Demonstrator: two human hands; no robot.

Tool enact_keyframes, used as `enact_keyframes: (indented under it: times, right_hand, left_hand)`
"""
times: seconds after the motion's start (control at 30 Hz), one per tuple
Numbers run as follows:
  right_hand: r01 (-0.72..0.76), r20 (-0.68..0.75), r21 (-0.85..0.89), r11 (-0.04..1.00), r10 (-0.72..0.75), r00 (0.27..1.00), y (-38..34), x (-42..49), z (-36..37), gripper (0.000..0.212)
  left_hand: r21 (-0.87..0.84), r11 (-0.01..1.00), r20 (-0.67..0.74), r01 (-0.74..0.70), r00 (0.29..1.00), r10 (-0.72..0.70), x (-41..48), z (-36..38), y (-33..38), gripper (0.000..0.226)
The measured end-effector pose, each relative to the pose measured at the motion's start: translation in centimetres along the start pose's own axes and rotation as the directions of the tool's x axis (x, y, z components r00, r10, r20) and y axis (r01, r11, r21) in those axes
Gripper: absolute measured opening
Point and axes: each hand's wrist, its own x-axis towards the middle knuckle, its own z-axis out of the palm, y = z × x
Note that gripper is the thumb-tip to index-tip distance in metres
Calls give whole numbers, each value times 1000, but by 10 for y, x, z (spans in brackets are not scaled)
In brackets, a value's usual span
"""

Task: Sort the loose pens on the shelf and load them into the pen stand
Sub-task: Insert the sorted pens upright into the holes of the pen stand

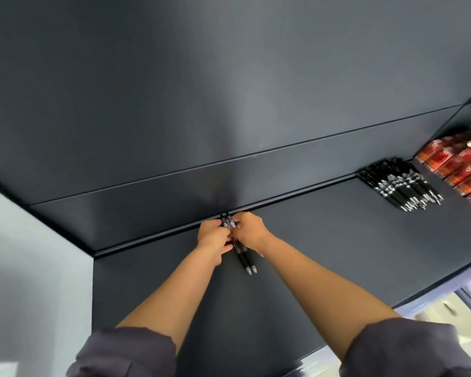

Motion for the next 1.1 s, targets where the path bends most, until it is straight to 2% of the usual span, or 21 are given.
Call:
enact_keyframes:
  times: [0.17, 0.27, 0.47, 0.53, 0.63, 0.73, 0.87, 1.07, 1.1]
  right_hand:
    - [11, 38, 169, 985, -17, 999, 7, -6, -4, 8]
    - [18, 63, 307, 952, -39, 997, 7, -15, -12, 15]
    - [90, 53, 372, 924, -118, 992, -2, -37, -21, 15]
    - [110, 23, 385, 916, -128, 991, -4, -44, -23, 14]
    - [127, 4, 400, 908, -140, 990, -9, -58, -25, 26]
    - [190, -5, 384, 904, -204, 979, -14, -80, -24, 26]
    - [414, -102, 216, 884, -401, 910, -17, -117, -22, 20]
    - [541, -75, 233, 808, -540, 838, -27, -179, 2, 16]
    - [540, -72, 263, 800, -541, 838, -33, -188, 7, 21]
  left_hand:
    - [-4, 999, 21, -43, 999, 43, 2, -7, -8, 20]
    - [-18, 998, 43, -58, 997, 59, -3, -9, -7, 13]
    - [-40, 992, 99, -120, 987, 123, -27, -14, -3, 10]
    - [-58, 983, 68, -172, 982, 175, -37, -18, -2, 13]
    - [-107, 968, -21, -228, 974, 227, -56, -23, 1, 15]
    - [-110, 946, -97, -304, 951, 294, -84, -28, -4, 12]
    - [-33, 888, -115, -459, 884, 453, -129, -41, -23, 6]
    - [-43, 827, -246, -561, 808, 536, -196, -69, -58, 18]
    - [-34, 817, -265, -575, 794, 548, -206, -77, -62, 18]
